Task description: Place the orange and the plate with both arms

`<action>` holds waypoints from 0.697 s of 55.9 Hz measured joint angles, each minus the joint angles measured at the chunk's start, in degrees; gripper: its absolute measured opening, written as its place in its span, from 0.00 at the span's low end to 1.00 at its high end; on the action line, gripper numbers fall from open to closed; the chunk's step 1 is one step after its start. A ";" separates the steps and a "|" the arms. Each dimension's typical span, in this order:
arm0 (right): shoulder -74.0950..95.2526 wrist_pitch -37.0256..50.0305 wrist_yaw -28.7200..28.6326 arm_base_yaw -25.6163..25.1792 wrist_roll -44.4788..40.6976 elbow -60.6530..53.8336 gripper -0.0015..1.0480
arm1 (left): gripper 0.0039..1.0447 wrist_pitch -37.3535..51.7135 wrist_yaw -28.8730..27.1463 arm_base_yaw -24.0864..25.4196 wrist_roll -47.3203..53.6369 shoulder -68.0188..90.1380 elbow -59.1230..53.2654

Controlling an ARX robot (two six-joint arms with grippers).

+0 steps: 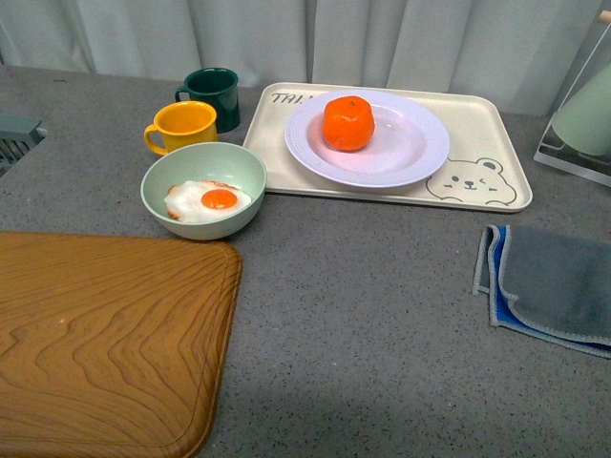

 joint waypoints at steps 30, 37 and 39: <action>0.00 0.00 0.00 0.00 0.04 0.00 0.91 | 0.94 0.00 0.02 0.00 0.00 0.02 0.00; 0.00 0.00 0.00 0.00 0.04 0.00 0.91 | 0.94 0.00 0.02 0.00 0.00 0.02 0.00; 0.00 0.00 0.00 0.00 0.04 0.00 0.91 | 0.94 0.00 0.02 0.00 0.00 0.02 0.00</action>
